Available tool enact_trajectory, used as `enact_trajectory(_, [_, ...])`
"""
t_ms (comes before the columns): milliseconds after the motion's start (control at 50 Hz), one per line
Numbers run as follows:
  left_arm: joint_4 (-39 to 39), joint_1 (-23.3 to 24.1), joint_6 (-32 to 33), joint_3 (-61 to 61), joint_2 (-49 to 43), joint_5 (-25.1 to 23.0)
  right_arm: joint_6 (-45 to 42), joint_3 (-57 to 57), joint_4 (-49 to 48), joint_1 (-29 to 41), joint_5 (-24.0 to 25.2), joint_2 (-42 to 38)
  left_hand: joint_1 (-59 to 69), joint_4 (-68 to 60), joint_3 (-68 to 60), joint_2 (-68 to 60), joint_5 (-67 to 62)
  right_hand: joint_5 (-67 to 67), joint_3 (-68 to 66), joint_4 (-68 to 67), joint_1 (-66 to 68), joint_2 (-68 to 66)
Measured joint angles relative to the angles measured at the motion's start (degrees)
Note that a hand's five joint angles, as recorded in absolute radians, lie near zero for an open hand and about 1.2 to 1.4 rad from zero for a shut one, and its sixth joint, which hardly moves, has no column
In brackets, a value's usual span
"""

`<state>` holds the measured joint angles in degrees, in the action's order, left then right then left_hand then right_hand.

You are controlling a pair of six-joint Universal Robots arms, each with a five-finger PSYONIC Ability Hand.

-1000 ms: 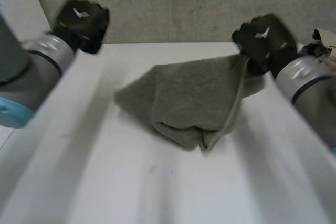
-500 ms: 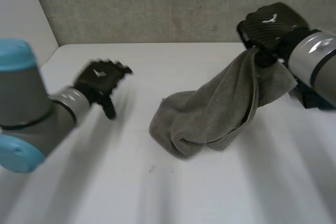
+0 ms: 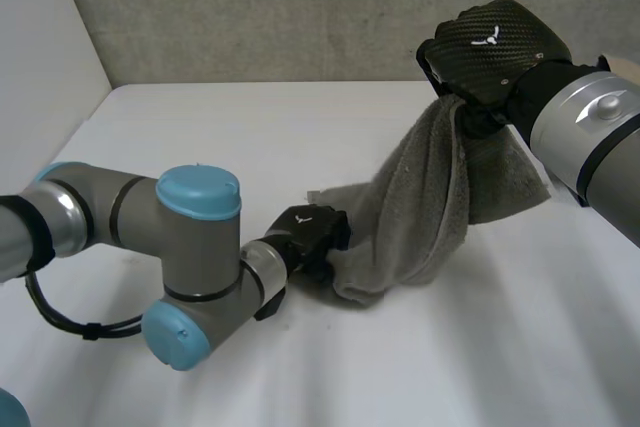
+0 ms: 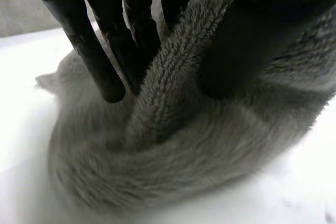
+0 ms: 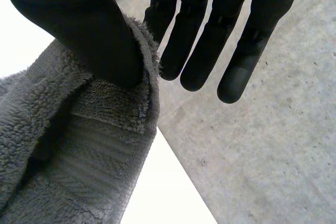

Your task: Fold the laundry.

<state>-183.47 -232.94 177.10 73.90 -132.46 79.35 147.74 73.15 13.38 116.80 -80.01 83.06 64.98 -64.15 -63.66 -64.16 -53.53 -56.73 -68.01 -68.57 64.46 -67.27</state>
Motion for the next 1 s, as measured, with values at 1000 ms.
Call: enact_trajectory(1000, [-10.07, -13.79, 13.69, 5.62, 20.42, 7.10, 3.23, 2.56, -11.33, 1.06, -15.59, -19.69, -42.04, 42.44, 42.03, 42.46, 41.72, 0.00, -0.17, -0.05, 0.00, 0.00])
